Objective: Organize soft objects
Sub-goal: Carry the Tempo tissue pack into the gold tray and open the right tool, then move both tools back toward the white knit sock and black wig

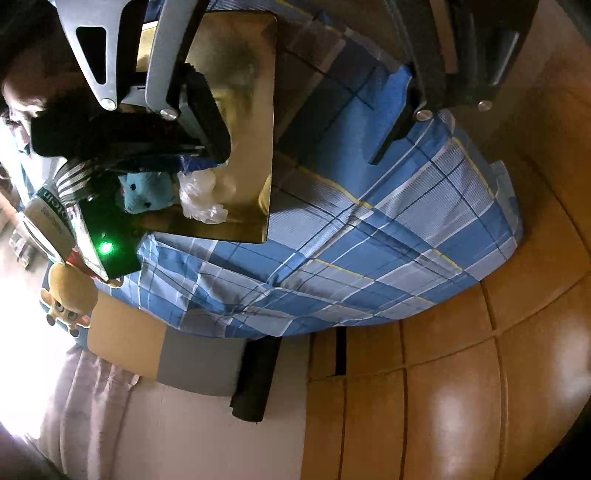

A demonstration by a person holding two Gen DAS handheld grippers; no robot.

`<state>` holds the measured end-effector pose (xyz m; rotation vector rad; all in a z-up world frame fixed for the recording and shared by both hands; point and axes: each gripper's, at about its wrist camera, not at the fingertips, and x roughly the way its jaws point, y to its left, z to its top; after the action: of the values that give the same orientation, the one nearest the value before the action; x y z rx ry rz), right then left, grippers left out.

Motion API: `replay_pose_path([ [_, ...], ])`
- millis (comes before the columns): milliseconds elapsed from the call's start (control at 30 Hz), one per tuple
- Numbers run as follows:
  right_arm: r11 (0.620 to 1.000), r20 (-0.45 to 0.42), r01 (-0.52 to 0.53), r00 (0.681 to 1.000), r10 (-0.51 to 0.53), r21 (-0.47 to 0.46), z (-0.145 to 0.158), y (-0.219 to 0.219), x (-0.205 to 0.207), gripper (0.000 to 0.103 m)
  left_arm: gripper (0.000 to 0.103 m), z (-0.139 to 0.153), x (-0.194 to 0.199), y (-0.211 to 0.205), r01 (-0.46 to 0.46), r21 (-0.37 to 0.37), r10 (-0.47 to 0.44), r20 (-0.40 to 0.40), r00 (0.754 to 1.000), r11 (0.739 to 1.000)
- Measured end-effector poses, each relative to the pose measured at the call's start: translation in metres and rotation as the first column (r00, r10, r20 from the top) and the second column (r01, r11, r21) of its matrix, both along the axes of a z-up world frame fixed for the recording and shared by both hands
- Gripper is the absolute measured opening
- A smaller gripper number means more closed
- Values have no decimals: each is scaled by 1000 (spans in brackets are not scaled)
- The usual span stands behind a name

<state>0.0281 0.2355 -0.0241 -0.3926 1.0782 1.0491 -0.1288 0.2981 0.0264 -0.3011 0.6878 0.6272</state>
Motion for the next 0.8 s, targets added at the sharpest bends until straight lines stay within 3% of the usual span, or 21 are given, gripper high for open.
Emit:
replay_pose_path([
  [167,998,-6,42,999,-42,55,15,-16,2,71,75,1,0,-7,9,19,-9,-5,1000,1000],
  [800,964,146,168,969,-201,208,62,-114,1,71,75,8,7,-42,94,81,-92,-27,995,992],
])
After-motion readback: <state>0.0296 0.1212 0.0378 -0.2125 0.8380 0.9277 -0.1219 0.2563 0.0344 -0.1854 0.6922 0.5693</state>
